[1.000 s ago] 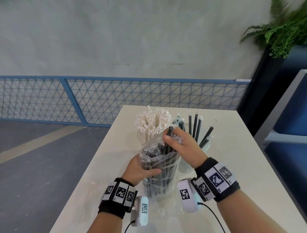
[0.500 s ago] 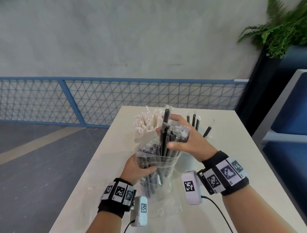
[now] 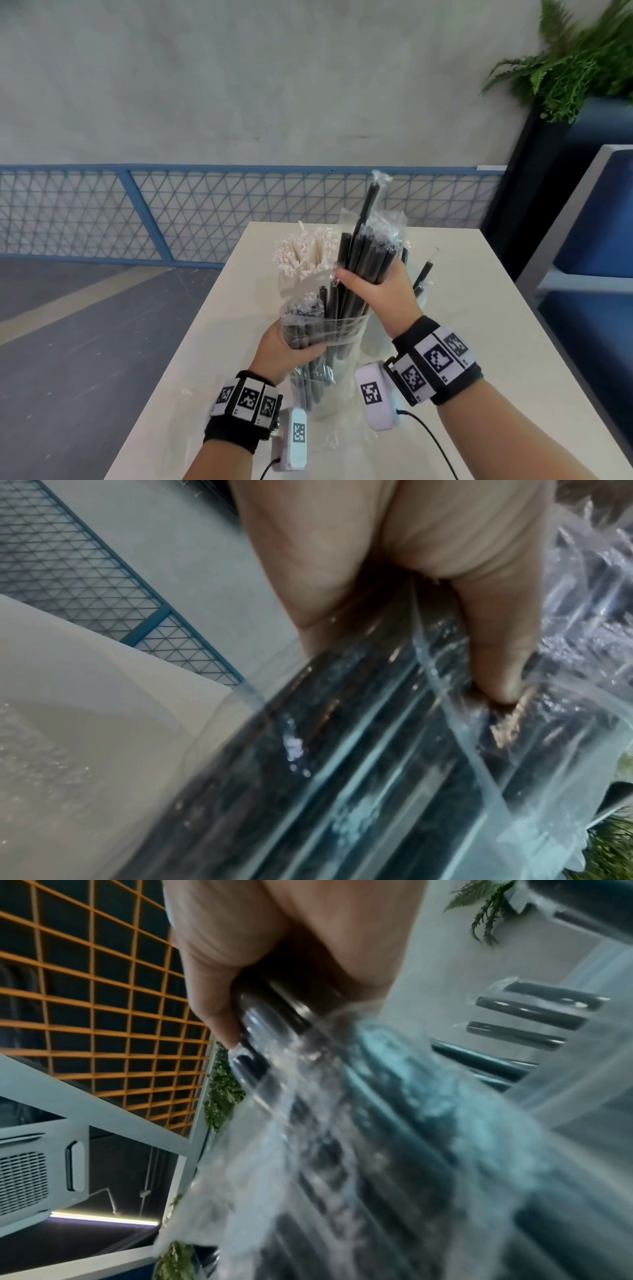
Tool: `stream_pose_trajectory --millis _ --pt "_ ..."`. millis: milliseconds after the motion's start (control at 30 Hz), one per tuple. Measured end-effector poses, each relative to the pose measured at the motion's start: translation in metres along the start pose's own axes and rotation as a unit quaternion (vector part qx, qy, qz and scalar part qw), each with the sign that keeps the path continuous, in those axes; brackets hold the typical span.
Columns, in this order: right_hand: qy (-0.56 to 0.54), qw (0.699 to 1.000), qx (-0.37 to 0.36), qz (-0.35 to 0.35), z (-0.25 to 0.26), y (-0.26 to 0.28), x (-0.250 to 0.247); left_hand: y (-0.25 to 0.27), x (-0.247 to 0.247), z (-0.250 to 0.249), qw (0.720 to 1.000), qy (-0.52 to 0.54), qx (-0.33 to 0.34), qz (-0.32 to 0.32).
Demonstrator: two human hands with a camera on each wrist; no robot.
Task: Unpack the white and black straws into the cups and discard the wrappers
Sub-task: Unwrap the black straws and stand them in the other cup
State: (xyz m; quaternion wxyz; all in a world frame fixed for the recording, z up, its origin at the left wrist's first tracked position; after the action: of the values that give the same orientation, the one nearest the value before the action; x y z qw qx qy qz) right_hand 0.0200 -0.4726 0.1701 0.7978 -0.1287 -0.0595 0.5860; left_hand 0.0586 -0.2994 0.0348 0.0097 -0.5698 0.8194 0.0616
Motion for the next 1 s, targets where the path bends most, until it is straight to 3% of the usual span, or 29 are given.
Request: stream_pose_trajectory --millis 133,400,667,833,1000 --pt "-0.038 0.999 -0.008 -0.024 0.013 -0.01 -0.003 0.005 0.002 -0.008 1.0 0.011 0.002 0.012" --pt "-0.05 0.998 0.028 -0.024 -0.004 -0.005 0.006 0.011 0.008 -0.057 0.991 0.016 0.117 -0.062" --pt "-0.158 0.977 0.017 -0.14 0.019 -0.024 -0.042 0.008 0.005 -0.053 0.99 -0.002 0.109 -0.092" --pt "-0.229 0.957 0.041 -0.172 0.014 -0.032 -0.062 0.007 0.0 -0.051 0.989 -0.018 0.103 -0.109" --pt "-0.202 0.968 0.037 -0.142 0.026 -0.041 -0.065 0.009 0.006 -0.055 0.989 -0.018 0.113 -0.094"
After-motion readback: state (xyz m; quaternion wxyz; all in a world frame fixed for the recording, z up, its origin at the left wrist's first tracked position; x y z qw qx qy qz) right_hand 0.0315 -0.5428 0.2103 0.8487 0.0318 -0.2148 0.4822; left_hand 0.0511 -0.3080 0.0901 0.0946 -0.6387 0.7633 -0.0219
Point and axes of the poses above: each hand's wrist, its own y-axis away from the middle knuckle, its own x-axis out of the palm, z = x × y, the point moved 10 cm from there along -y, towards the middle knuckle
